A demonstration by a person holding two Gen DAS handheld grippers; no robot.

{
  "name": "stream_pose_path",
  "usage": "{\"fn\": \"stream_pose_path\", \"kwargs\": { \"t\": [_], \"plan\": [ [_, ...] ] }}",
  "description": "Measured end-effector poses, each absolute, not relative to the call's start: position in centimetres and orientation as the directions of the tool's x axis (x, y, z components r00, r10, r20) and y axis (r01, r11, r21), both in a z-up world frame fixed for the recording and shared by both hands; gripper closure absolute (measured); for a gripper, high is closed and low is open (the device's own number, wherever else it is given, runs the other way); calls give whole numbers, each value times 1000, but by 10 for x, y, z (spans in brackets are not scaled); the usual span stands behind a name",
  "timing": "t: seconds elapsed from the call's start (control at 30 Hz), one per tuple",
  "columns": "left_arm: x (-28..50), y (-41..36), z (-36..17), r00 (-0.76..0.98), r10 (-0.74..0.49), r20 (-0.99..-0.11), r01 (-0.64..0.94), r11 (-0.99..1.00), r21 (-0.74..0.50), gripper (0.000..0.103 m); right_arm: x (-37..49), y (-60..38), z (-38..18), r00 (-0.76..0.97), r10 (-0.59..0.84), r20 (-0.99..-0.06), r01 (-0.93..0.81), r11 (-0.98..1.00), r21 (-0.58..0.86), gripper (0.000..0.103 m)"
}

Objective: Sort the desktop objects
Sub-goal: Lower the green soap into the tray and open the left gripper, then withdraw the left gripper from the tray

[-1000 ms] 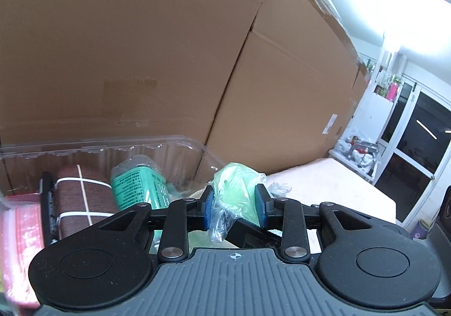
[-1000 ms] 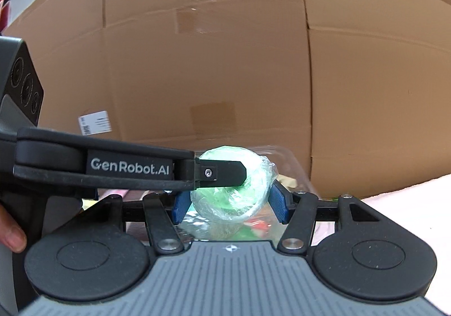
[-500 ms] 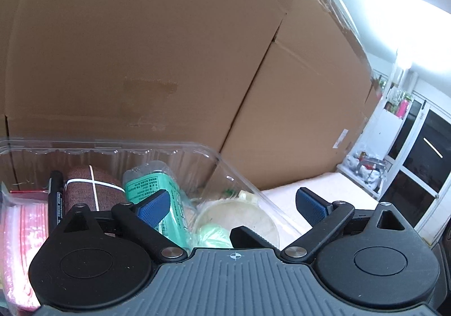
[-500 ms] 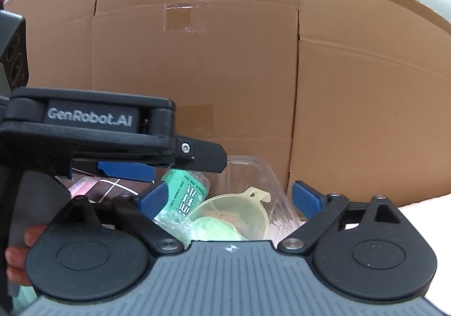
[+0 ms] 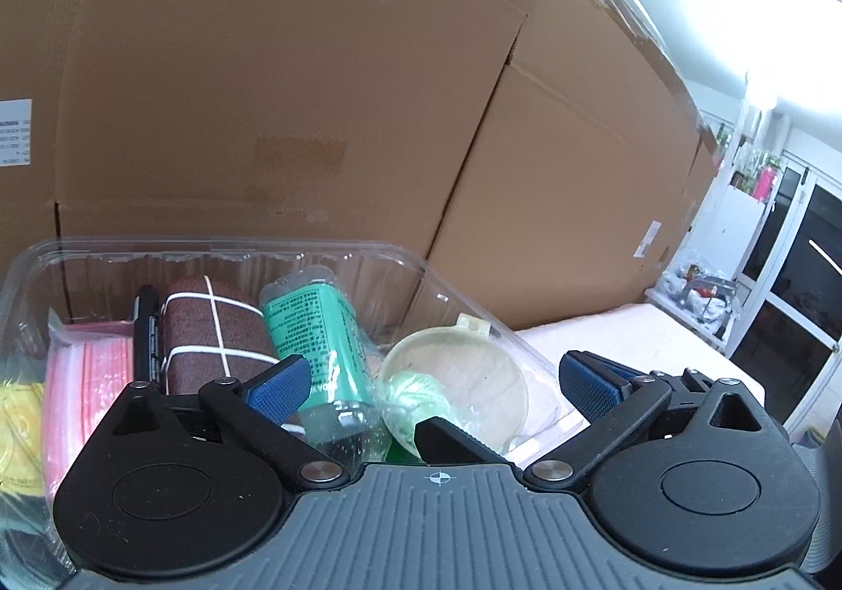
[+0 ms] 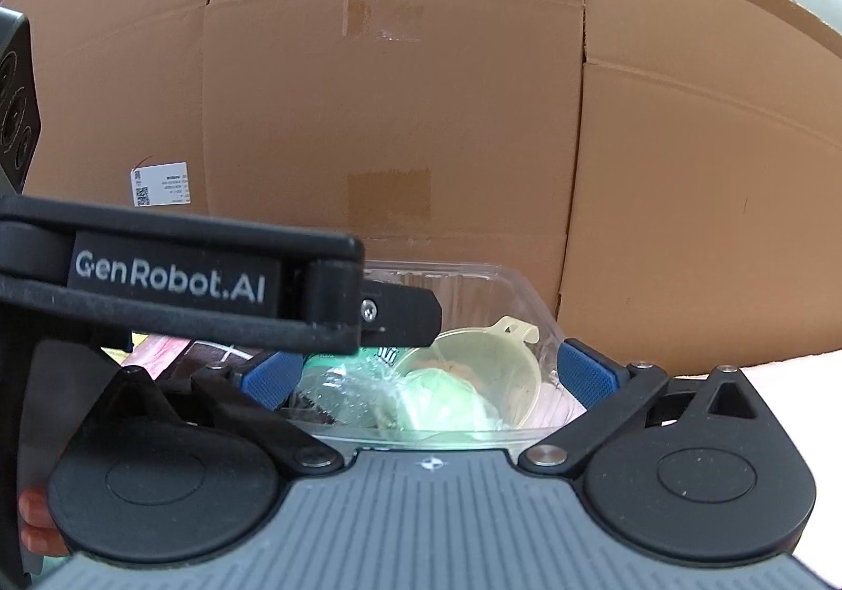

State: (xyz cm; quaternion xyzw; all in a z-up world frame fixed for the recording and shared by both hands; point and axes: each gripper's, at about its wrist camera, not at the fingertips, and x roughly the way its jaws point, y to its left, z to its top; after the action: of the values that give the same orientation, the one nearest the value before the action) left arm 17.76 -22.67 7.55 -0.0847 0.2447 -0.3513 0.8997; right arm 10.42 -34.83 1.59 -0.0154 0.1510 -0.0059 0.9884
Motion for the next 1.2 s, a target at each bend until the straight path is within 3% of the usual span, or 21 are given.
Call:
{"fn": "stream_pose_path", "kwargs": {
  "t": [0.87, 1.2],
  "plan": [
    [116, -180, 92, 673, -653, -347, 571, 757, -318, 0, 68, -312, 38, 955, 22, -297, -25, 1000, -4, 0],
    [73, -128, 69, 722, -614, -319, 495, 780, -383, 0, 44, -266, 25, 950, 90, -298, -104, 994, -31, 0]
  ]
}}
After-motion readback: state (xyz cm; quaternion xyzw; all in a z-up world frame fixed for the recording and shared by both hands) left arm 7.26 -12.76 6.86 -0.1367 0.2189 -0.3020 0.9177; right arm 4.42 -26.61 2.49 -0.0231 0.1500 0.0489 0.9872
